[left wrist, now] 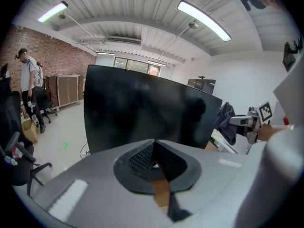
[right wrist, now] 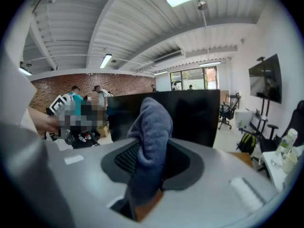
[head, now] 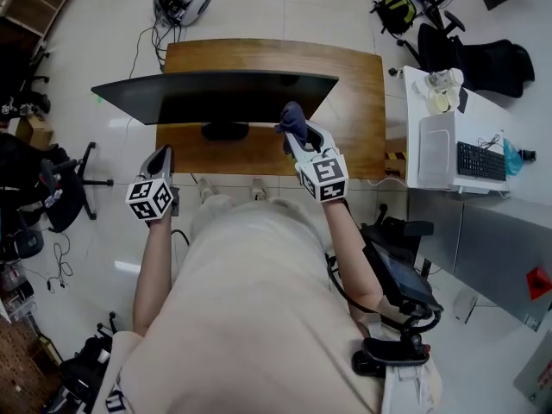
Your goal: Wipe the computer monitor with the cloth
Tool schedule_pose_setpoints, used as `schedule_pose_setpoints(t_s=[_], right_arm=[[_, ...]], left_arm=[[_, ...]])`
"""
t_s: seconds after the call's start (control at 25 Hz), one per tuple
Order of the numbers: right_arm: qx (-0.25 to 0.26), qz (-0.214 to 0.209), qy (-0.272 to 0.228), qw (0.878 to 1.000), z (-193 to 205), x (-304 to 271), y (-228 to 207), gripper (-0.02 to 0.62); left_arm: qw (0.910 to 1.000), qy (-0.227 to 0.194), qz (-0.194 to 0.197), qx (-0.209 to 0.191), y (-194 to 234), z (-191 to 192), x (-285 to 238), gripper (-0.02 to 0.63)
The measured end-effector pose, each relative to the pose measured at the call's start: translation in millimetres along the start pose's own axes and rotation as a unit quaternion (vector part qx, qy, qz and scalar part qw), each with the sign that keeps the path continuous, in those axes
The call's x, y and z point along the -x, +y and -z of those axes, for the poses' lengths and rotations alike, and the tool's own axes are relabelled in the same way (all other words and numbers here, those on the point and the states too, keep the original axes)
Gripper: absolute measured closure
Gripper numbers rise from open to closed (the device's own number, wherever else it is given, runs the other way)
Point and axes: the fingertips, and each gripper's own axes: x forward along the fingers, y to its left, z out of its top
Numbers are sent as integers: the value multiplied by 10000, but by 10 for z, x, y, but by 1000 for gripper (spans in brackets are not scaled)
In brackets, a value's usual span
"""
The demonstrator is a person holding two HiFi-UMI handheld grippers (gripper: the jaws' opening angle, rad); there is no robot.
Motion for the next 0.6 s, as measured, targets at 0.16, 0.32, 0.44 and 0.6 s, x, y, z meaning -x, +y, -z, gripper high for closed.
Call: schedule_pose_setpoints(t_s=[0.16,0.32,0.44,0.6], right_arm=[[-50,-74,163,9998,261,-43,57,477],[43,-177,406,9990,496,-125,124,477],[121,-276,590,9978,660,-208,190,477],[107,-376,739,9965,777,-312,272,477]], left_arm=[[9996,-7,-183,201,65,91,25,606],[9992,-18,-265,286,103,90,-4,606],[9994,-27,-221,276,85,110,-43,603],[9993,19,-119,362,74,217,-79,601]])
